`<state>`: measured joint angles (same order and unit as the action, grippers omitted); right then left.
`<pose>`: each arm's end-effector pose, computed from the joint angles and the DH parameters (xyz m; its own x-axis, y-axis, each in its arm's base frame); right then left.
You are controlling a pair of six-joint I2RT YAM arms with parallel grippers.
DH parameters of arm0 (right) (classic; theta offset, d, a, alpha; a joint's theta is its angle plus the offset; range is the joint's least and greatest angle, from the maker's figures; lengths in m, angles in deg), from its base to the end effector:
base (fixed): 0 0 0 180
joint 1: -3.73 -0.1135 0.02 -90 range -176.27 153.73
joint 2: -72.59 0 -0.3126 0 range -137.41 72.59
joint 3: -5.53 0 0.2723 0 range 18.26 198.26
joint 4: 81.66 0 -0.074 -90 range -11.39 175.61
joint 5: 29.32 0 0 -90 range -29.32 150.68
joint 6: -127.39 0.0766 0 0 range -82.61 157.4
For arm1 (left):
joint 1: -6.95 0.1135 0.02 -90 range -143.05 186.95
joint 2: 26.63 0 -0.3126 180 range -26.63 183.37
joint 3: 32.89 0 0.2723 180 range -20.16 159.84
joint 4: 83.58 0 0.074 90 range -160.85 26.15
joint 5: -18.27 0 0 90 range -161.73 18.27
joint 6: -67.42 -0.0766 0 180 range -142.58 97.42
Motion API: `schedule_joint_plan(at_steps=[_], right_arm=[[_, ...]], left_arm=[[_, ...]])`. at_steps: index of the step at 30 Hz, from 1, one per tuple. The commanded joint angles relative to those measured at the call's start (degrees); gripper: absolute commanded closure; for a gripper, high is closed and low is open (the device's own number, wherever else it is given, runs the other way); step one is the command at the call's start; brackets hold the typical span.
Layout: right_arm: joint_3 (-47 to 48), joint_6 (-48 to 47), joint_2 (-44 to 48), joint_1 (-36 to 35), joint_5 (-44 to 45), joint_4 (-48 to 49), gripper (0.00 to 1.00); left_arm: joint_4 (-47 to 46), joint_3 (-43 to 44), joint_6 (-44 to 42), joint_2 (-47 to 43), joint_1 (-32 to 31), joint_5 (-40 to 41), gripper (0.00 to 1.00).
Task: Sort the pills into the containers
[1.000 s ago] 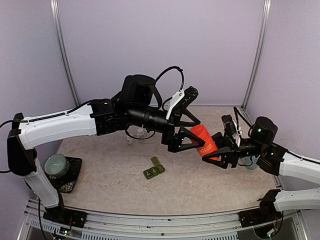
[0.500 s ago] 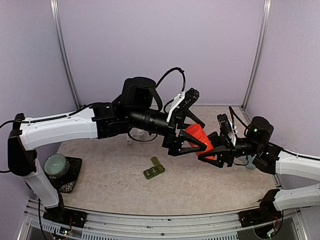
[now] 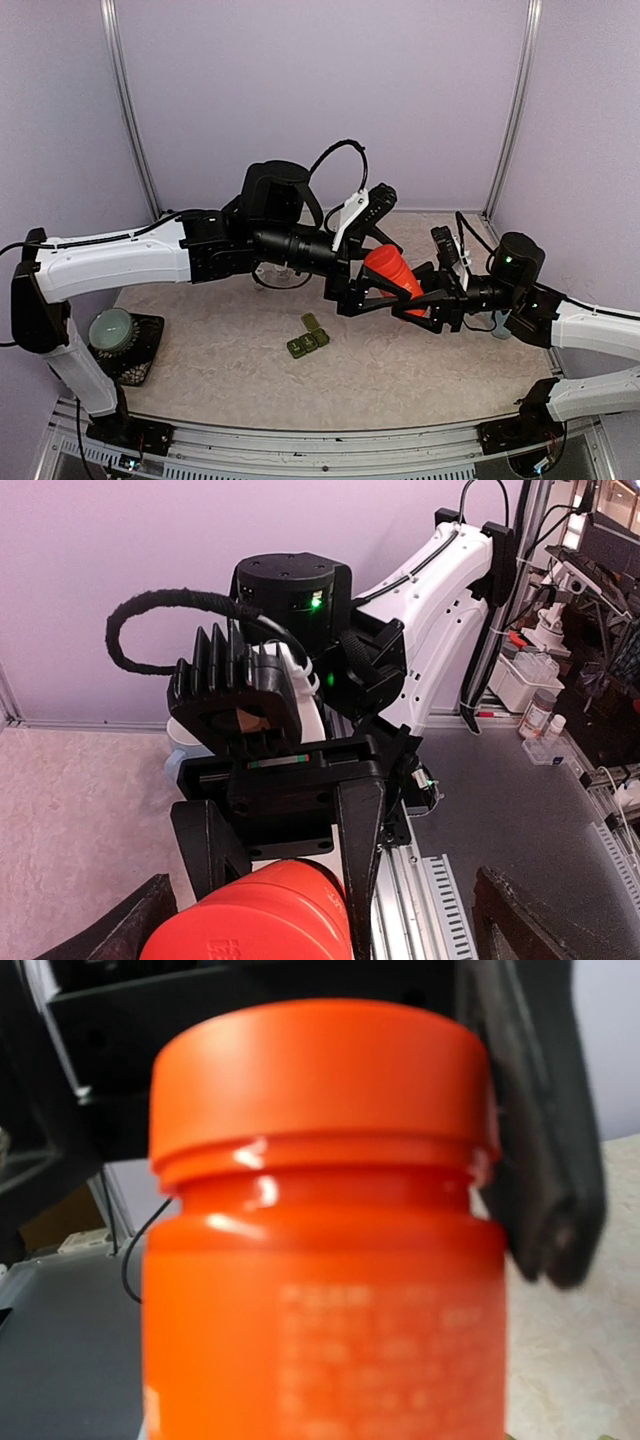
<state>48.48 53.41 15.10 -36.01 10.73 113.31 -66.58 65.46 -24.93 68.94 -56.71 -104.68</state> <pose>0.1462 0.1978 0.3097 -0.2704 0.0061 -0.9627 -0.9627 0.0039 0.2704 0.1651 -0.4275 0.4039 -0.0685 0.2158 -0.9740 0.9896 -0.1091 -0.0937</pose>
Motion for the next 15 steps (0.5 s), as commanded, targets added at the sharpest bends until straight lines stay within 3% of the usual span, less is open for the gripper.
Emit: schedule_joint_plan(at_steps=[1,8,15], right_arm=[[1.5,1.1,0.1,2.1,7.7,-2.9,0.67],[0.6,2.7,1.1,4.0,11.0,-3.2,0.67],[-0.3,3.3,2.4,4.3,7.6,0.1,0.67]], left_arm=[[2.1,-0.4,-3.3,-4.2,-2.4,4.4,0.01],[4.5,-1.5,-5.0,-5.7,-4.5,11.0,0.01],[3.6,-3.3,-4.4,-6.1,-4.7,13.9,0.01]])
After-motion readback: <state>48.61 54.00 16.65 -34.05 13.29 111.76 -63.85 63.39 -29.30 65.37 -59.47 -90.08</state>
